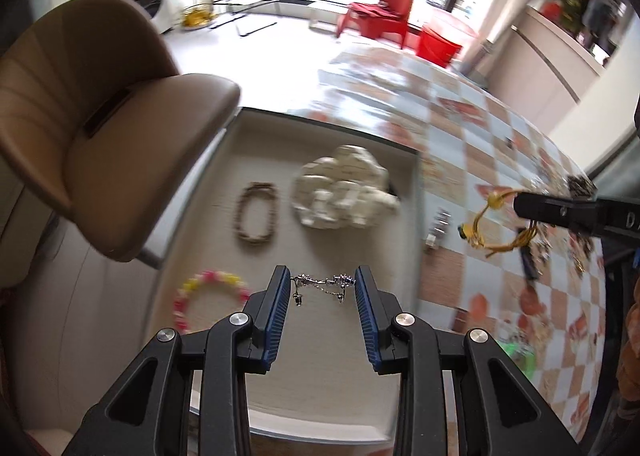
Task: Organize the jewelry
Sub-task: 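Carry the chain and hair tie into the white tray and open both tools, then move both tools back over the table toward the remaining items, then grasp the green bangle with the left tool while the right tool grasps the beige bunny-ear clip, then carry the bangle and bunny-ear clip into the tray and open both tools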
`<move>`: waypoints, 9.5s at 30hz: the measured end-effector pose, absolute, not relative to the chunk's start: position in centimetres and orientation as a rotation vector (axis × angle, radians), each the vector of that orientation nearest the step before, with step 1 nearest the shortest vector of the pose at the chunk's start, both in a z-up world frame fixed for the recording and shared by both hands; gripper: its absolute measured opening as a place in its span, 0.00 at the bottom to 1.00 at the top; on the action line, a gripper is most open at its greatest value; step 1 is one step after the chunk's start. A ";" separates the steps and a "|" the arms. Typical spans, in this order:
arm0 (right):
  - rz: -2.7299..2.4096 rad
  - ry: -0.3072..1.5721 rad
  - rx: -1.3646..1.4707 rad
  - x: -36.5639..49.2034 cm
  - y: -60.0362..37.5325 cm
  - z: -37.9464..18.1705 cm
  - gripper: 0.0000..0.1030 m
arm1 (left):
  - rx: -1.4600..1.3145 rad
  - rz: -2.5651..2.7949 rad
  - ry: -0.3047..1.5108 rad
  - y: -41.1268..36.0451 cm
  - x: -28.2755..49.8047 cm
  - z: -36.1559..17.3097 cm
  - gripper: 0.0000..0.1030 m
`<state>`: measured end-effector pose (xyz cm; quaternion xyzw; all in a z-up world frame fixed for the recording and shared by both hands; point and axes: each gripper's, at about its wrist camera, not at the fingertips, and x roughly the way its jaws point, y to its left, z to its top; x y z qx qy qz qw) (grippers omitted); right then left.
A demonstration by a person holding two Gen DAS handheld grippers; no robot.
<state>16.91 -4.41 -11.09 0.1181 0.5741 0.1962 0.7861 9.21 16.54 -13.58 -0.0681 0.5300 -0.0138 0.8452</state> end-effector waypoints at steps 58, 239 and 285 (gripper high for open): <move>0.555 1.292 0.354 25.9 5.4 -17.1 0.54 | -0.025 0.179 1.168 19.4 12.5 -19.8 1.00; 0.513 1.476 0.090 17.3 6.8 -21.9 0.09 | -0.129 0.115 1.332 19.4 5.3 -21.7 0.09; 0.475 1.423 0.317 13.3 0.9 -14.2 0.64 | -0.016 0.156 1.347 18.5 5.5 -18.9 0.09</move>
